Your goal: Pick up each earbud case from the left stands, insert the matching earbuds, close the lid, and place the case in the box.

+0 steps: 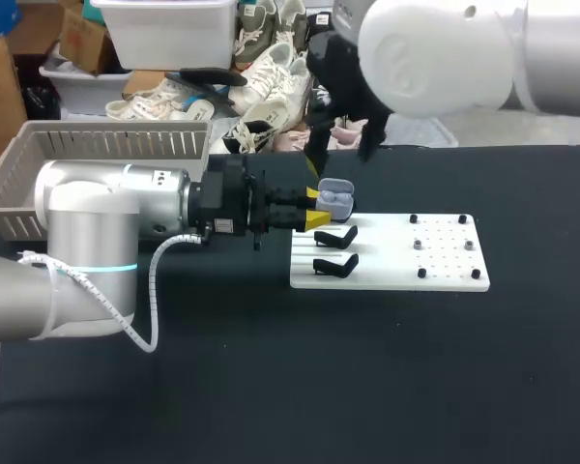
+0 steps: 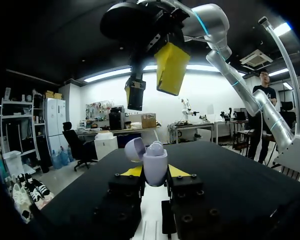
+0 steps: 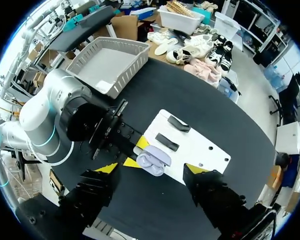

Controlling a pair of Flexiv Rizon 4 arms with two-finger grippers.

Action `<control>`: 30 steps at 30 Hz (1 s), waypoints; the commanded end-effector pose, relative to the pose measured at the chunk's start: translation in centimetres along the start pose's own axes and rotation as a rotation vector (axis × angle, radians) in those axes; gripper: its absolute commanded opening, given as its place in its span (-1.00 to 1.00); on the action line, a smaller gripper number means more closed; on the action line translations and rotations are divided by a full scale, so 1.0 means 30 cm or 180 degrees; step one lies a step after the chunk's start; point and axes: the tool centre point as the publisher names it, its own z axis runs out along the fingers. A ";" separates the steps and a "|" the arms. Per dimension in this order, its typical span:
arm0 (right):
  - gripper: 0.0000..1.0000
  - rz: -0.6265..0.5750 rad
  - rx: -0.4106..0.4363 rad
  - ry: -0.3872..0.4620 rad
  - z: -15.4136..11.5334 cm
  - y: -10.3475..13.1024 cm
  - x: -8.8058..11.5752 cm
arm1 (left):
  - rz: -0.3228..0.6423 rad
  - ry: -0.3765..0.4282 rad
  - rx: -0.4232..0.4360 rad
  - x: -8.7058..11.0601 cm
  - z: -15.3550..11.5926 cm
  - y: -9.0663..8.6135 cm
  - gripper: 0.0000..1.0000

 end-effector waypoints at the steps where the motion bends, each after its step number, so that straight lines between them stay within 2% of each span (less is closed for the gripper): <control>1: 1.00 0.0179 0.0006 -0.0201 -0.013 -0.061 0.025 | 0.0002 -0.0004 0.0002 0.001 -0.001 0.001 -1.00; 8: 1.00 0.0520 -0.0037 -0.0142 0.063 -0.172 -0.037 | 0.0002 -0.0004 0.0002 0.001 -0.001 0.001 -1.00; 14: 1.00 0.0639 -0.0028 -0.0142 0.099 -0.223 -0.081 | 0.0002 -0.0004 0.0002 0.001 -0.001 0.001 -1.00; 23: 1.00 0.0648 -0.0045 -0.0046 0.161 -0.224 -0.112 | 0.0002 -0.0004 0.0002 0.001 -0.001 0.001 -1.00; 30: 1.00 0.0644 -0.0066 0.0072 0.210 -0.215 -0.091 | 0.0002 -0.0004 0.0002 0.001 -0.001 0.001 -1.00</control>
